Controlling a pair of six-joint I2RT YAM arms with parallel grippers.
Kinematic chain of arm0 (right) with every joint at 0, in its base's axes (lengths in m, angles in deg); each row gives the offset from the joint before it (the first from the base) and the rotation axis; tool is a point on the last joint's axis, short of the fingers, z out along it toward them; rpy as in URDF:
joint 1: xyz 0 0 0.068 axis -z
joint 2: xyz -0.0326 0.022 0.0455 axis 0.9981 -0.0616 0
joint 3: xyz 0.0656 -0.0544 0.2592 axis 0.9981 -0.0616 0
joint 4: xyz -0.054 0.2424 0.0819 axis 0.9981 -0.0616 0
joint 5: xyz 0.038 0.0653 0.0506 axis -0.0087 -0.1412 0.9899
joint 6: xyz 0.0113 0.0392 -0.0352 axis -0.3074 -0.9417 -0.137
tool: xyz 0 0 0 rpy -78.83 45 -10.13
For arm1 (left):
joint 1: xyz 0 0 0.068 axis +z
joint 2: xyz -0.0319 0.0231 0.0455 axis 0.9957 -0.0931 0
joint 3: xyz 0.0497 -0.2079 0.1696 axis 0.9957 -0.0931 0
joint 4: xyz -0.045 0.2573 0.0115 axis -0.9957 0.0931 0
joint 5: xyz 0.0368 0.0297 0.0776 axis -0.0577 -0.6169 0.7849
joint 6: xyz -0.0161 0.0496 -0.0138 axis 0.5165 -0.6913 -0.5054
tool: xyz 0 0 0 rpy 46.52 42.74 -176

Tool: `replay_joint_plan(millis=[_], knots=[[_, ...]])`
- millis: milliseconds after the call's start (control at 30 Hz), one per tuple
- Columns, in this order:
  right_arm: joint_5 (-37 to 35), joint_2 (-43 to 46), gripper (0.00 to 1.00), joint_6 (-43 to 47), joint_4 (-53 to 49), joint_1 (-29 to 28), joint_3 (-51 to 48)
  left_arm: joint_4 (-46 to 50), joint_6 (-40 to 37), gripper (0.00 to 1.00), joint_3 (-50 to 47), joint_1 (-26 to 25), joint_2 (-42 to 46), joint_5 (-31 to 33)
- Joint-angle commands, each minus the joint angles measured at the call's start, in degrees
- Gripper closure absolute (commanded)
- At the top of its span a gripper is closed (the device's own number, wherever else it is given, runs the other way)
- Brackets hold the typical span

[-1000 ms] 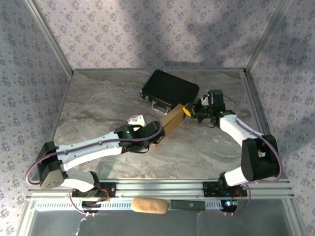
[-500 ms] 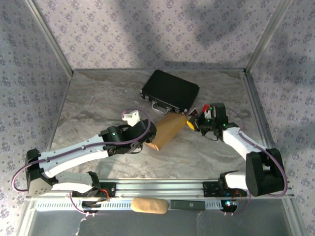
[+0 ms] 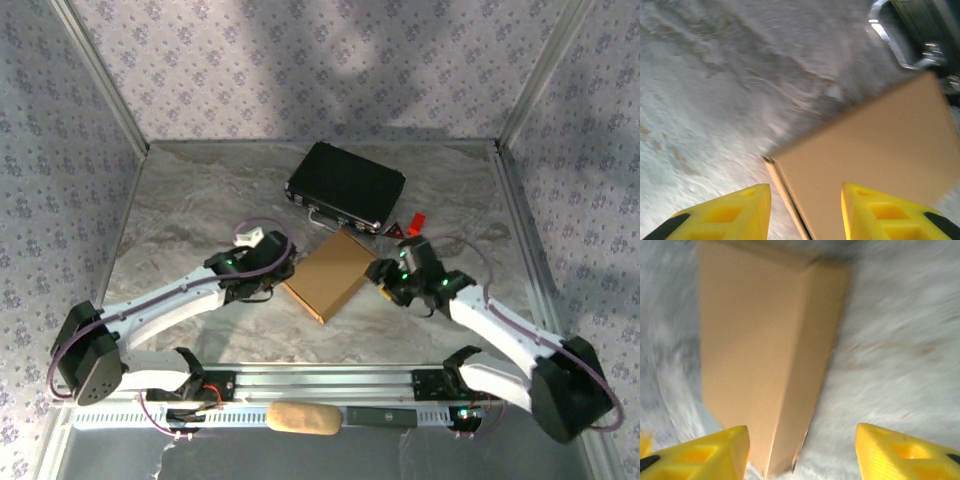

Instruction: Fold the paper box

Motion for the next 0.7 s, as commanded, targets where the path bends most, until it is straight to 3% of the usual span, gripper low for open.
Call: replay_joint_plan(millis=[0,67,167,400,667], knots=[[-15.0,1.2,0.37,-14.2,6.4,-14.3,-5.2,-11.0,-5.1,0.62,-4.7,7.5,-0.5,-11.9],[-17.6,-1.7,0.35,-17.9,11.2,-19.1,-5.6,-13.1,-7.2,0.64,-5.0,11.3,-3.2,-14.9],[-17.8,-6.8,0.34,-18.9,17.5,-21.8,-4.2,-16.5,-8.7,0.69,-4.5,13.5,-8.5,-18.3],[-15.0,-18.9,0.33,-21.8,26.8,-25.3,-1.6,-23.7,-6.2,0.75,-5.9,12.3,-16.8,-21.1],[-13.9,-23.1,0.39,-23.2,30.9,-26.7,-0.2,-26.1,-4.1,0.77,-8.3,9.6,-15.9,-19.5]])
